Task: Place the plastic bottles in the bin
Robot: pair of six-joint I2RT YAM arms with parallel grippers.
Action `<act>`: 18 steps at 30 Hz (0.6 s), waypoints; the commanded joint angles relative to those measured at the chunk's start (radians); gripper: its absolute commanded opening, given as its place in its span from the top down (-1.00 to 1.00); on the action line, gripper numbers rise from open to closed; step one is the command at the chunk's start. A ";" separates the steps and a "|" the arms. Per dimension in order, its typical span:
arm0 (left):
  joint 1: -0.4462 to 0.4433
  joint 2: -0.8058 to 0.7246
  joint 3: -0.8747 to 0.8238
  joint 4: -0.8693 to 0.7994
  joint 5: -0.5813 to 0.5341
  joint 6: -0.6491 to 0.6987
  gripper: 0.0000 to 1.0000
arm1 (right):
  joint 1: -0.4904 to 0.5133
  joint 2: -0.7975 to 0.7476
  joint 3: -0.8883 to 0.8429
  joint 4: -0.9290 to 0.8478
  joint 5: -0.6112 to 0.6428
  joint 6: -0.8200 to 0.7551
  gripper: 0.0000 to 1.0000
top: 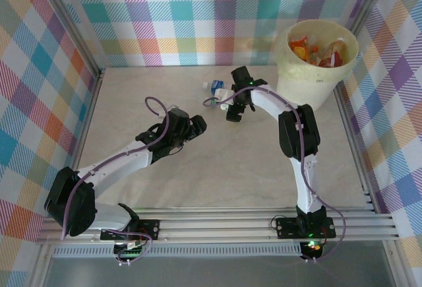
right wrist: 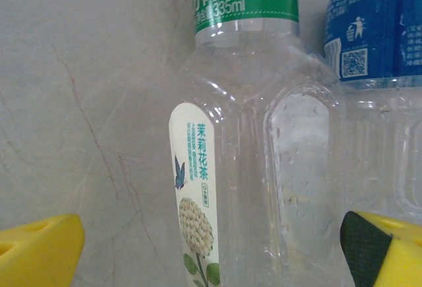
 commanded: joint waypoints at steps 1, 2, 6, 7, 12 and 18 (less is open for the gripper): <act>0.007 -0.002 0.024 -0.006 0.001 0.002 -1.00 | 0.015 -0.017 -0.030 -0.113 -0.057 0.013 -1.00; 0.007 -0.003 0.022 -0.007 0.000 0.001 -1.00 | 0.015 -0.033 -0.034 -0.146 -0.092 0.039 -0.99; 0.006 -0.006 0.020 -0.008 0.001 0.001 -1.00 | 0.015 -0.090 -0.090 -0.194 -0.169 0.085 -0.99; 0.007 -0.005 0.019 -0.005 0.004 0.000 -1.00 | 0.015 -0.094 -0.102 -0.194 -0.164 0.087 -0.99; 0.006 -0.003 0.019 0.000 0.016 -0.001 -1.00 | 0.019 -0.086 -0.166 -0.052 -0.076 0.089 -0.99; 0.006 -0.001 0.015 0.001 0.014 -0.005 -1.00 | 0.030 -0.022 -0.125 0.036 0.013 0.149 -0.99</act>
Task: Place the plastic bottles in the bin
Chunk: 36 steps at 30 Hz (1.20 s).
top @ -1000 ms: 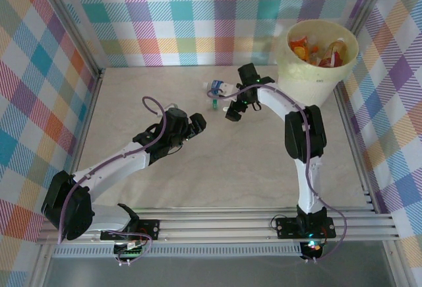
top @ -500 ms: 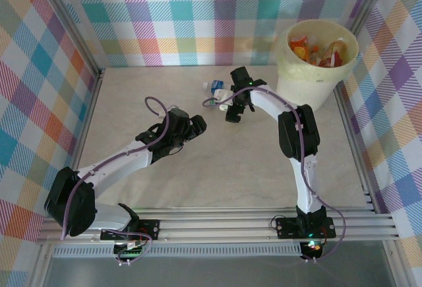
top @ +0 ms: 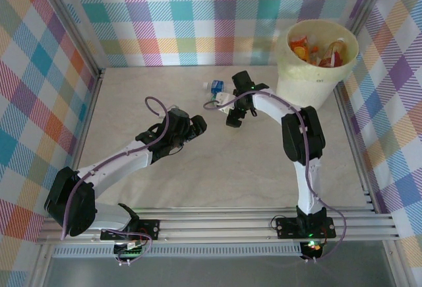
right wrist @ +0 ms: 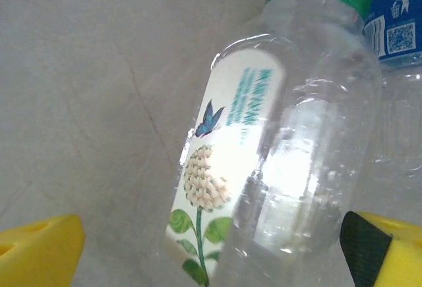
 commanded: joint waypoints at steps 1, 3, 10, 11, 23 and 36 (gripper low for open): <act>0.004 -0.001 0.017 -0.001 0.003 -0.004 -1.00 | 0.018 0.057 0.012 0.011 0.016 0.076 -0.99; 0.005 0.002 0.020 -0.003 0.002 -0.001 -1.00 | 0.018 0.066 0.019 0.019 0.004 0.100 -0.99; 0.007 0.024 0.032 -0.007 0.007 0.004 -1.00 | 0.027 0.117 0.057 0.048 0.031 0.180 -1.00; 0.009 0.028 0.034 -0.006 0.008 0.004 -1.00 | 0.028 0.120 0.064 0.050 0.020 0.205 -0.99; 0.007 0.020 0.016 0.002 0.006 0.007 -1.00 | 0.032 0.094 0.063 0.087 -0.057 0.395 -0.58; 0.008 -0.018 -0.007 0.052 0.015 0.027 -1.00 | 0.033 -0.149 -0.183 0.174 -0.132 0.409 -0.13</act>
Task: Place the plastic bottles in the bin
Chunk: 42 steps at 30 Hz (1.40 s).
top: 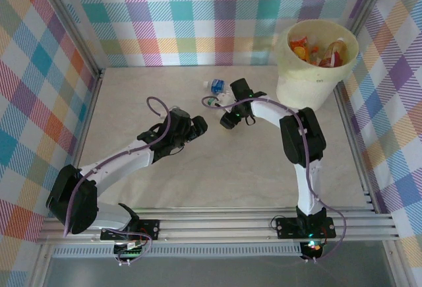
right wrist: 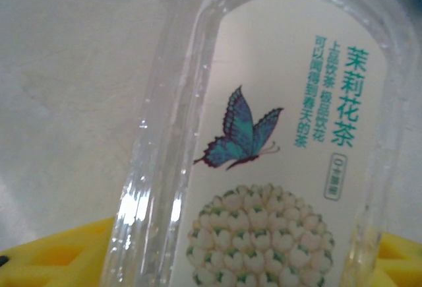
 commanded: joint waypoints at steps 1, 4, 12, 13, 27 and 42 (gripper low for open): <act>0.007 -0.038 -0.009 0.053 0.014 0.029 -1.00 | 0.008 -0.108 -0.053 0.046 -0.057 0.022 -0.10; 0.008 -0.048 -0.013 0.077 0.037 0.040 -1.00 | 0.008 -0.169 -0.121 0.068 -0.068 0.041 -0.01; 0.007 -0.063 0.001 0.180 0.179 0.099 -1.00 | 0.008 -0.336 -0.280 0.130 -0.077 0.186 0.07; 0.005 -0.060 0.006 0.200 0.206 0.109 -1.00 | 0.008 -0.360 -0.305 0.151 -0.078 0.217 0.07; -0.044 0.002 0.115 0.341 0.412 0.188 -1.00 | -0.037 -0.625 -0.467 0.295 -0.128 0.390 0.15; -0.062 -0.034 0.084 0.332 0.318 0.198 -1.00 | -0.172 -0.783 -0.354 0.271 -0.163 0.562 0.20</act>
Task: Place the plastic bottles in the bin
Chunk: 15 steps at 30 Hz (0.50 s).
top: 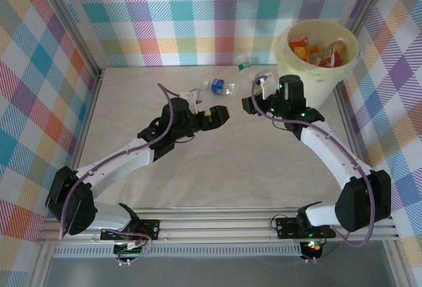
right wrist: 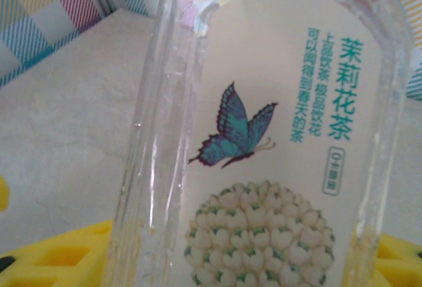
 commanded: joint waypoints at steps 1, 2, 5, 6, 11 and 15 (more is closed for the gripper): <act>-0.008 -0.030 -0.008 0.007 -0.039 0.015 -1.00 | -0.039 -0.032 0.090 -0.004 -0.023 0.075 0.20; -0.008 -0.031 -0.009 0.004 -0.044 0.016 -1.00 | -0.056 -0.032 0.112 -0.016 -0.024 0.086 0.20; -0.008 -0.034 -0.009 -0.006 -0.056 0.019 -1.00 | -0.126 -0.022 0.185 -0.051 -0.054 0.124 0.21; -0.008 -0.036 -0.007 -0.008 -0.057 0.021 -1.00 | -0.154 -0.013 0.209 -0.064 -0.068 0.144 0.21; -0.008 -0.047 -0.015 -0.018 -0.058 0.030 -1.00 | -0.265 0.052 0.327 -0.148 -0.081 0.179 0.22; -0.008 -0.067 -0.021 -0.039 -0.067 0.041 -1.00 | -0.340 0.134 0.447 -0.233 -0.055 0.183 0.20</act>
